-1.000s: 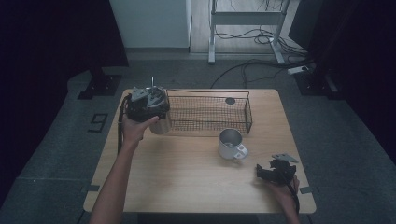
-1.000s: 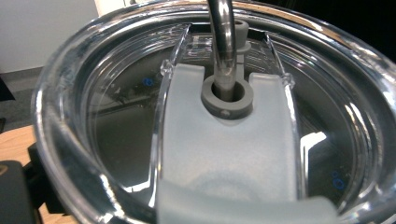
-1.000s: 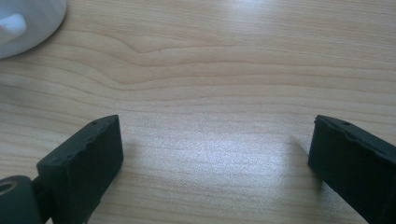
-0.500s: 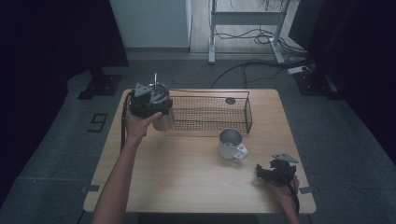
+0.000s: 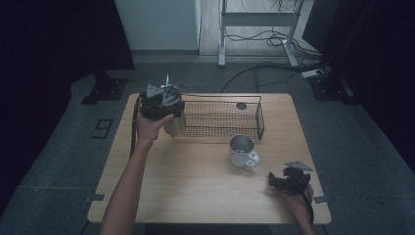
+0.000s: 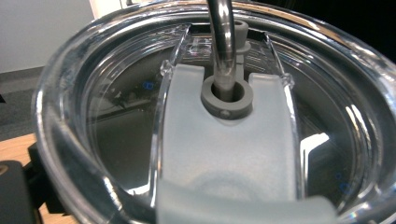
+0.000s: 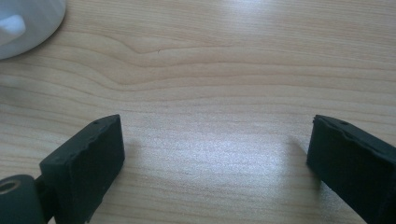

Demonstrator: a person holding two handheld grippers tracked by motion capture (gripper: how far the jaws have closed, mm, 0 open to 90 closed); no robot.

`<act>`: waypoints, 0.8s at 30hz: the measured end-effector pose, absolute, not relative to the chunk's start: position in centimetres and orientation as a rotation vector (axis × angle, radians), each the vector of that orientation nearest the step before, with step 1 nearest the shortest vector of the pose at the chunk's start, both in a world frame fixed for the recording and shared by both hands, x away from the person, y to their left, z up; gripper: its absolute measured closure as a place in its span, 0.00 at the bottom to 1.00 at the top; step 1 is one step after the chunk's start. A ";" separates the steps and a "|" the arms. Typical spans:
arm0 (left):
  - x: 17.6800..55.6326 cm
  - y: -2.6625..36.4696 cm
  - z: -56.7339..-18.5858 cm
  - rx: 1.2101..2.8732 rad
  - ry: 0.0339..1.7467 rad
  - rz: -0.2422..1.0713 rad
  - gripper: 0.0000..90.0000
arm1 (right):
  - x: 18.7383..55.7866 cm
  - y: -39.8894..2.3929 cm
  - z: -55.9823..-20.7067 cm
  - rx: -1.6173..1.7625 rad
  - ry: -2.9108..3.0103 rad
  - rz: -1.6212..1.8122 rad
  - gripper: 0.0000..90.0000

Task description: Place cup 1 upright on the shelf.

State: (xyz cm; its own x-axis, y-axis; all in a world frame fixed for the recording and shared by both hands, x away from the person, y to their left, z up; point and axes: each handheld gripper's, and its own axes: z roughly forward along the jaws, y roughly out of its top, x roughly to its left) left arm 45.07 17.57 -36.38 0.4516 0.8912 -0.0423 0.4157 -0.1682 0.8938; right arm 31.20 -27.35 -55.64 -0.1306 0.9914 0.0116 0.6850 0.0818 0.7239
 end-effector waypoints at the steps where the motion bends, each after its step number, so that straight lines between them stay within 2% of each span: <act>1: 45.2 17.5 -36.4 1.770 1.124 0.640 0.04 | 31.2 -27.4 -55.6 1.649 1.873 0.813 0.04; 24: 47.3 15.0 -37.0 1.790 1.118 0.632 0.04 | 31.2 -27.4 -55.6 1.651 1.869 0.814 0.05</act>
State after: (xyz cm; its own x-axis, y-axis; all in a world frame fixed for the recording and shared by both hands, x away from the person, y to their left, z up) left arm 47.34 15.01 -37.00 0.4592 0.8875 -0.0386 0.4249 -0.1813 0.8869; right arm 31.19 -27.35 -55.64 -0.1281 0.9917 0.0119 0.6842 0.0796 0.7250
